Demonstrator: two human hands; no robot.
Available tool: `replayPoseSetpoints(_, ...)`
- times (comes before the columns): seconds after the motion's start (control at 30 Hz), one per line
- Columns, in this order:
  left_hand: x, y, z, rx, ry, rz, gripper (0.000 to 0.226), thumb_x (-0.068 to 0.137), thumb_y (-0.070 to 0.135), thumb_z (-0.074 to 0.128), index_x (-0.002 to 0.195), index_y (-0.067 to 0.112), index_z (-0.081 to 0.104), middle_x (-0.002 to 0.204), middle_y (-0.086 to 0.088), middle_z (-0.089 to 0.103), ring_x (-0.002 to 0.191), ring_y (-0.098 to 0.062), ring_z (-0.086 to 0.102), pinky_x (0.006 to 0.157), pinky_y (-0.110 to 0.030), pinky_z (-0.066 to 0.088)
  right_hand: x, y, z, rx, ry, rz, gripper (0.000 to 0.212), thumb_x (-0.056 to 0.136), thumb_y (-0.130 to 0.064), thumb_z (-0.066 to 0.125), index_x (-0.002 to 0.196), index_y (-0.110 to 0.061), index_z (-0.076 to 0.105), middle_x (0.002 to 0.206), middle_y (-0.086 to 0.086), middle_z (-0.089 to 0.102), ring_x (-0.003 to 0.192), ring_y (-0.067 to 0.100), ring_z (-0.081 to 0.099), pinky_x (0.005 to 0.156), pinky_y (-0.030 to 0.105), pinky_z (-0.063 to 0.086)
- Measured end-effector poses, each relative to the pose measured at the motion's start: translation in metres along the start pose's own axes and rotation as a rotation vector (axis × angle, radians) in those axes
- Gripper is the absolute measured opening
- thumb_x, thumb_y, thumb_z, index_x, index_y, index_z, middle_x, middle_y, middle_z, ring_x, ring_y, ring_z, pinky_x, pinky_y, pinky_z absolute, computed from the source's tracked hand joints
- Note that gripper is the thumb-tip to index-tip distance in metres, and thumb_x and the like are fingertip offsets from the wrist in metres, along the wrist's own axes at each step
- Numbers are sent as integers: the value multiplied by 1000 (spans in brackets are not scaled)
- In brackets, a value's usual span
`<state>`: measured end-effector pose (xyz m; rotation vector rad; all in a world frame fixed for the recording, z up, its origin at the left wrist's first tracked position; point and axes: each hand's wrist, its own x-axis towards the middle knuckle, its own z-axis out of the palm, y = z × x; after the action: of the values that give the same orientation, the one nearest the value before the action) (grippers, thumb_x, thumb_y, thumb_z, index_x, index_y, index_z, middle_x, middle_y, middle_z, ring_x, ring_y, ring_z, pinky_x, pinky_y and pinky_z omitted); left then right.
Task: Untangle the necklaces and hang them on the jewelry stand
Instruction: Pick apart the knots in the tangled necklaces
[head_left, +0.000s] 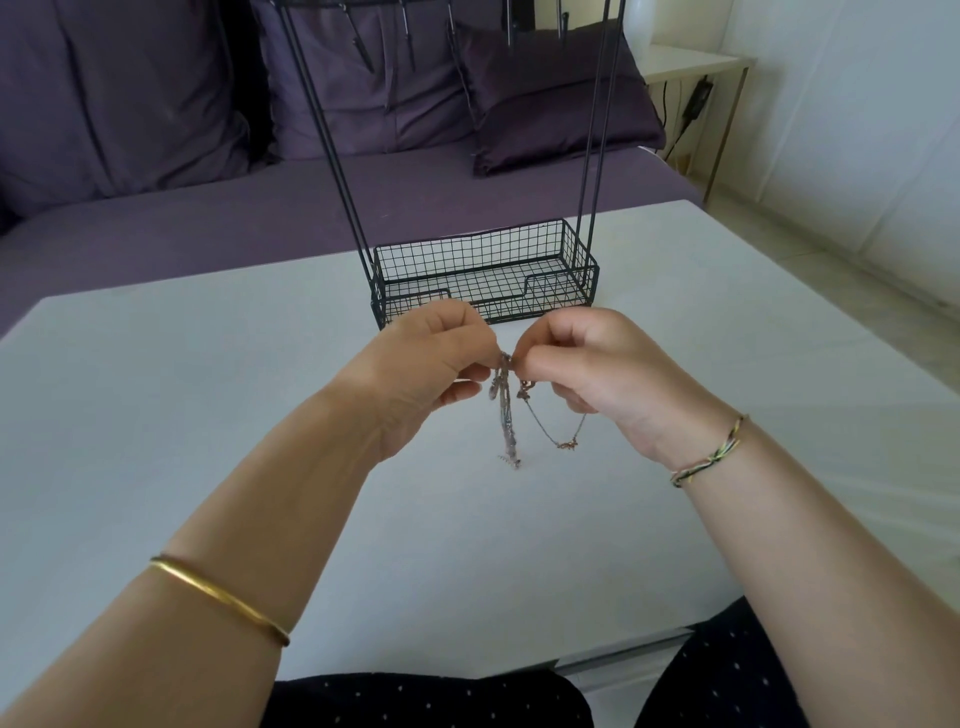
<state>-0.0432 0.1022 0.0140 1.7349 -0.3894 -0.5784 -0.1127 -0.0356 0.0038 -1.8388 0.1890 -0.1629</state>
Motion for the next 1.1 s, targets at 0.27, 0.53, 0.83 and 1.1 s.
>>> replayPoseSetpoints(0.27, -1, 0, 0, 38, 8, -24, 21, 81, 4, 59, 65, 17, 55, 69, 3, 58, 69, -10, 52, 71, -24, 47, -1, 0, -5, -12, -39, -22, 11, 79, -5, 68, 73, -14, 69, 46, -16, 54, 39, -1, 43, 41, 9, 28)
replayPoseSetpoints(0.53, -2, -1, 1, 175, 3, -22, 16, 83, 8, 61, 68, 14, 57, 73, 1, 58, 72, -11, 52, 75, -25, 48, 1, 3, 0, -107, 1, -72, 19, 85, -9, 62, 69, -19, 63, 40, -20, 46, 40, -2, 39, 43, 8, 28)
replayPoseSetpoints(0.83, -2, -2, 3, 251, 10, -31, 10, 86, 13, 60, 76, 11, 61, 76, 1, 62, 77, -12, 55, 78, -28, 50, 3, 5, 0, -115, 36, -29, 14, 83, -9, 53, 74, 0, 61, 46, -12, 43, 47, 8, 36, 47, 20, 27)
replayPoseSetpoints(1.1, -11, 6, 5, 289, 127, 8, 7, 84, 17, 66, 78, 15, 67, 80, 2, 66, 74, -9, 57, 70, -23, 49, 3, 4, -3, 74, 80, 79, 19, 84, -9, 55, 66, -11, 59, 50, -10, 54, 45, 8, 42, 41, 18, 29)
